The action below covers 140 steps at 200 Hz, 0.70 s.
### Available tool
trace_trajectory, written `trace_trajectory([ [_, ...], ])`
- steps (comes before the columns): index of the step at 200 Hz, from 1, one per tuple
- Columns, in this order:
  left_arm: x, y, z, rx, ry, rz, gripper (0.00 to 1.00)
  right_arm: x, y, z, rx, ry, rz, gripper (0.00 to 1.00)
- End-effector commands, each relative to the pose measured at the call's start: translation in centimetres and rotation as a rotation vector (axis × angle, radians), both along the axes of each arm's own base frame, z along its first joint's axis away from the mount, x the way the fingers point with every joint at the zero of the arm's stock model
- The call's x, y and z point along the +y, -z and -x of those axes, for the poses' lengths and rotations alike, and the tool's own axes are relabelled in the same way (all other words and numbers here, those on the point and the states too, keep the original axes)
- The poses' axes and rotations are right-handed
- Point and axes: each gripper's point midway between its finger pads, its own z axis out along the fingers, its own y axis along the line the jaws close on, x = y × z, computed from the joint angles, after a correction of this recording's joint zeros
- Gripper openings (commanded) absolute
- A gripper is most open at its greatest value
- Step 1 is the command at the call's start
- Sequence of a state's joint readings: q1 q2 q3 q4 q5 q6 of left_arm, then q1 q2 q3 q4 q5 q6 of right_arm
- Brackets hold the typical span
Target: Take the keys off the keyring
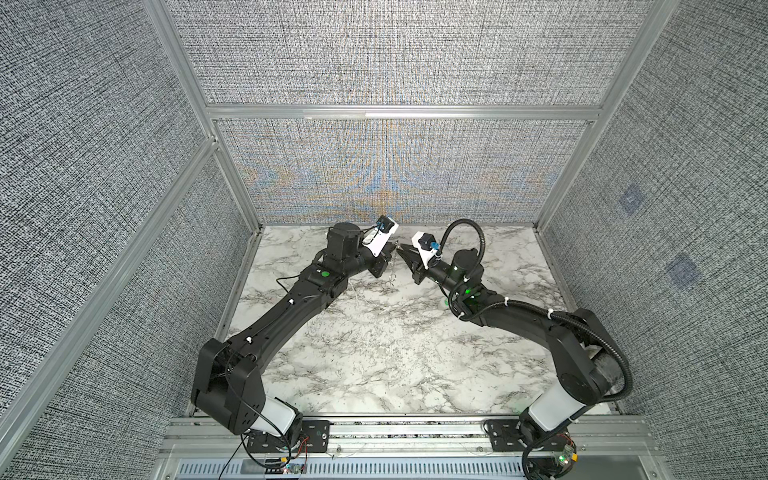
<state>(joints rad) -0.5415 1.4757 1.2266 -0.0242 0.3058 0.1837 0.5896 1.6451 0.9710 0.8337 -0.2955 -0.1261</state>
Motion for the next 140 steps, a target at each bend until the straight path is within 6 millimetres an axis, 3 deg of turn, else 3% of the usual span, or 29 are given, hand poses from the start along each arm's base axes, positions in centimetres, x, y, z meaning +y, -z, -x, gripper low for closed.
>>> trace_trajectory([
  [1, -0.18, -1.23, -0.19, -0.038, 0.005, 0.021, 0.00, 0.33, -0.30, 0.28, 0.002, -0.022, -0.012, 0.19],
  [140, -0.49, -0.60, 0.21, -0.028, 0.026, 0.004, 0.00, 0.66, -0.12, 0.34, 0.004, -0.033, -0.008, 0.10],
])
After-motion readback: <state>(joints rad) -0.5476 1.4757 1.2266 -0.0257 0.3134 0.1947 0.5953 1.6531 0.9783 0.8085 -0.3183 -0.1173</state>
